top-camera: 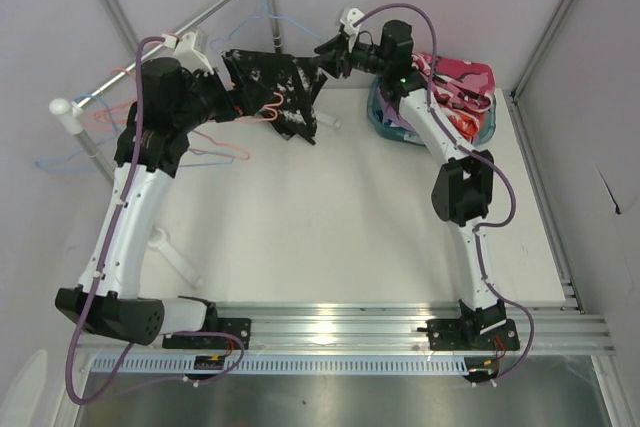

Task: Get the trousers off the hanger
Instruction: Grab a hanger with trousers on it with the left arm

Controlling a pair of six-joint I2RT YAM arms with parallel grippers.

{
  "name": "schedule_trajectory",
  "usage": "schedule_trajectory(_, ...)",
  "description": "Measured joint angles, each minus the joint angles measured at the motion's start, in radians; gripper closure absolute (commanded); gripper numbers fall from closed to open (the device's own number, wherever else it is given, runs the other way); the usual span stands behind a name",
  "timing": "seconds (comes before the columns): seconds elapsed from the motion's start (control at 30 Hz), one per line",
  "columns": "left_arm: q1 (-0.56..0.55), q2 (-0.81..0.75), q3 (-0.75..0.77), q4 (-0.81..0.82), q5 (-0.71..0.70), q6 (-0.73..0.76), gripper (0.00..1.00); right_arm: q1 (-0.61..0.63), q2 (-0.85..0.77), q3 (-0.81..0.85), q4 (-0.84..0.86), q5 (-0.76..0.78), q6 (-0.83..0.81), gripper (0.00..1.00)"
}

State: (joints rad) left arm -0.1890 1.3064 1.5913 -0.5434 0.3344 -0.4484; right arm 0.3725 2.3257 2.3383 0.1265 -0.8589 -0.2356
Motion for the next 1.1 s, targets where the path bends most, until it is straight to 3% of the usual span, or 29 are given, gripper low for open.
schedule_trajectory(0.13,0.000,-0.007,0.000,-0.005,-0.016,0.013,0.04,0.019,0.030,0.002,-0.044,0.010,-0.019,0.58)
schedule_trajectory(0.2,0.000,-0.012,0.000,-0.006,-0.018,0.016,0.04,0.025,0.039,0.002,-0.069,0.023,-0.032,0.49)
schedule_trajectory(0.57,0.000,-0.018,0.000,-0.015,-0.017,0.031,0.03,0.026,0.027,0.012,-0.151,0.113,-0.122,0.36)
schedule_trajectory(0.87,0.000,-0.018,0.000,-0.014,-0.013,0.031,0.04,0.018,-0.070,0.010,-0.169,0.117,-0.187,0.34)
schedule_trajectory(1.1,0.000,-0.018,0.000,-0.014,-0.013,0.031,0.04,-0.029,-0.030,0.103,-0.101,0.110,-0.141,0.34)
